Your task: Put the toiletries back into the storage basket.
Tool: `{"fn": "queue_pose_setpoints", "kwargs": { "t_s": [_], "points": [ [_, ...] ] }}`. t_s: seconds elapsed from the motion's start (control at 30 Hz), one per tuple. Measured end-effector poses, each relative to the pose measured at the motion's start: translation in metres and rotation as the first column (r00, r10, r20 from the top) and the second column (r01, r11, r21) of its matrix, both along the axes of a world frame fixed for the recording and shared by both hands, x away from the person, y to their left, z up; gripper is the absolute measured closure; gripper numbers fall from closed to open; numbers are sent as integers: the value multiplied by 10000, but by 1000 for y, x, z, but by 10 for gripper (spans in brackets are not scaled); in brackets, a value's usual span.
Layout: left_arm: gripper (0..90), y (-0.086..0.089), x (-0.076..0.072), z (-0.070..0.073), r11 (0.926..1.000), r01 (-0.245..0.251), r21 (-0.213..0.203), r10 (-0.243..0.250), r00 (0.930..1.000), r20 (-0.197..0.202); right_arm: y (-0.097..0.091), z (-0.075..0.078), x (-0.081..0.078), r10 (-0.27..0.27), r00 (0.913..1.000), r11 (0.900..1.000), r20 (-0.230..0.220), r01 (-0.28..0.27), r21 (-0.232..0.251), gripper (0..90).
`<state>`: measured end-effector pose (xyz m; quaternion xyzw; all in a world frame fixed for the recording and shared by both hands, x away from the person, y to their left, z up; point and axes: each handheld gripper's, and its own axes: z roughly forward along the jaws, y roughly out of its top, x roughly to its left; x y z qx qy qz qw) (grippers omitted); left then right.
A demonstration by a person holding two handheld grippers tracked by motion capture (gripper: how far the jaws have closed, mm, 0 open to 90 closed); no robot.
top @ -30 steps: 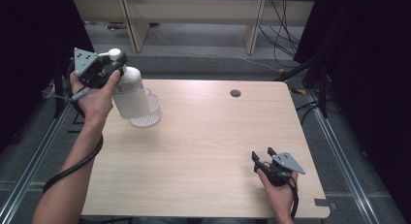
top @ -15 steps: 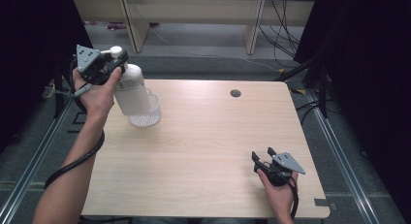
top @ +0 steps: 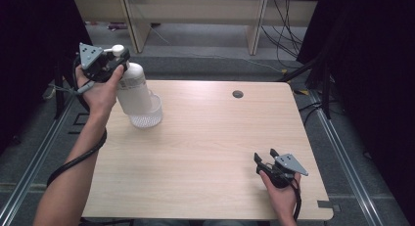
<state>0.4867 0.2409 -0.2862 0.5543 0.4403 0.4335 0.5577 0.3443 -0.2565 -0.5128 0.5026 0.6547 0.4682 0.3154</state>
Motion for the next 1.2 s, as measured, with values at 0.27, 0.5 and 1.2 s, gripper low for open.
{"fn": "queue_pose_setpoints", "kwargs": {
  "t_s": [0.27, 0.5, 1.2],
  "points": [
    [591, -1, 5, 1, 10000, -25, 78, 24, 10000, 37, 0, 0, 0, -14, 10000, 10000, 34, 14, -53, 348],
    [591, -2, 9, 1, 10000, 18, 69, -18, 10000, 77, 0, 0, 1, 134, 9999, 9997, -109, -132, 181, 348],
    [591, -3, 17, -2, 9999, -24, 117, 25, 10000, -76, 0, -1, 1, 113, 9999, 9998, -89, -112, 180, 348]
  ]
}}
